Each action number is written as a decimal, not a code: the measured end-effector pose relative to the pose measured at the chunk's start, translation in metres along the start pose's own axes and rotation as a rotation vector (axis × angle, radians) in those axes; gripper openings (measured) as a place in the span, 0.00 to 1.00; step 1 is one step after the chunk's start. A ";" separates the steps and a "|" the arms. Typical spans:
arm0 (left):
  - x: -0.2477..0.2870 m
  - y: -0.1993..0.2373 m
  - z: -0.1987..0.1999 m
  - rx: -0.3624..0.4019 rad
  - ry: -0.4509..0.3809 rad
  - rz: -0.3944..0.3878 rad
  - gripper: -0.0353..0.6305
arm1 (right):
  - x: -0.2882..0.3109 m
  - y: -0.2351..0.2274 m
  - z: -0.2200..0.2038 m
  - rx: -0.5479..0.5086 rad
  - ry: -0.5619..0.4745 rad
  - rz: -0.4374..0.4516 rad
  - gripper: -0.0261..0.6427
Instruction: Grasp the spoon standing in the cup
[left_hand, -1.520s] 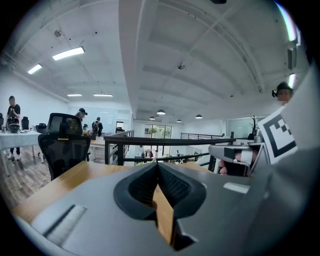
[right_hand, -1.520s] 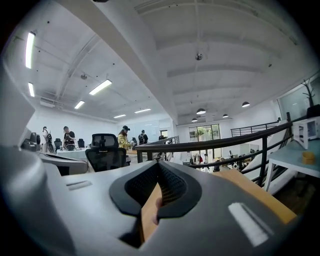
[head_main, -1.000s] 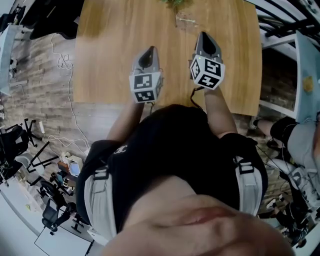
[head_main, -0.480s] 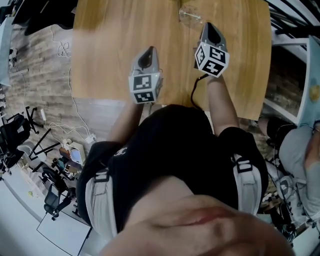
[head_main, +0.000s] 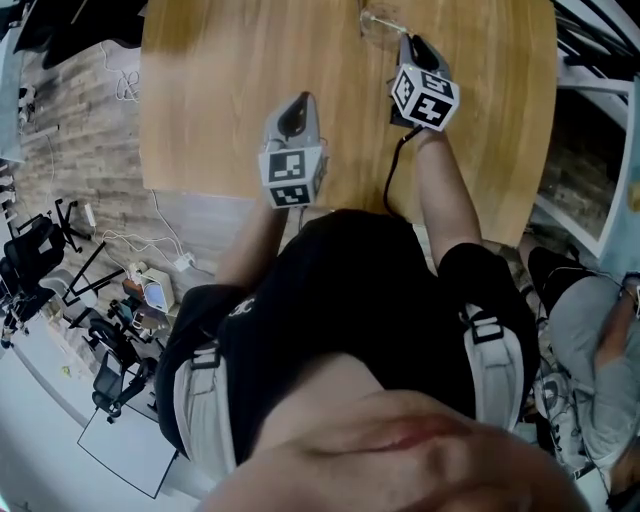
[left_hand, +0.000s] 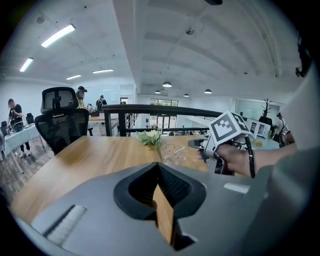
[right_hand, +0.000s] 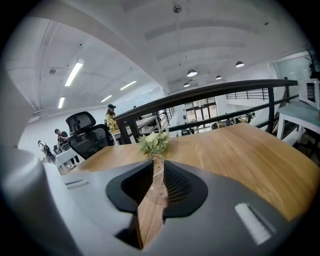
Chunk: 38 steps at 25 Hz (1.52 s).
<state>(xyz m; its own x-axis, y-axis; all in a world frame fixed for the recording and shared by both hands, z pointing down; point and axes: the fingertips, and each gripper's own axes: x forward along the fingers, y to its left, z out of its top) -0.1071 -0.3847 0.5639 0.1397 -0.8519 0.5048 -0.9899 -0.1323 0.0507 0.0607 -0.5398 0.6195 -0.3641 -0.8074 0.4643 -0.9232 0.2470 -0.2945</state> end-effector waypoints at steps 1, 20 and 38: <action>0.000 0.001 -0.001 0.001 0.004 0.005 0.07 | 0.005 -0.001 -0.002 0.006 0.009 0.000 0.13; -0.027 0.008 -0.016 0.005 0.008 0.070 0.07 | 0.024 0.005 -0.005 0.040 0.038 0.038 0.05; -0.093 0.005 0.023 -0.002 -0.167 0.019 0.07 | -0.116 0.073 0.046 -0.136 -0.176 0.033 0.05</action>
<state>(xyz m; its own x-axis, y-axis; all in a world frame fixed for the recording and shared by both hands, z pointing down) -0.1245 -0.3178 0.4979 0.1231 -0.9266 0.3554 -0.9924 -0.1147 0.0447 0.0415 -0.4526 0.5057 -0.3787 -0.8758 0.2994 -0.9234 0.3356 -0.1862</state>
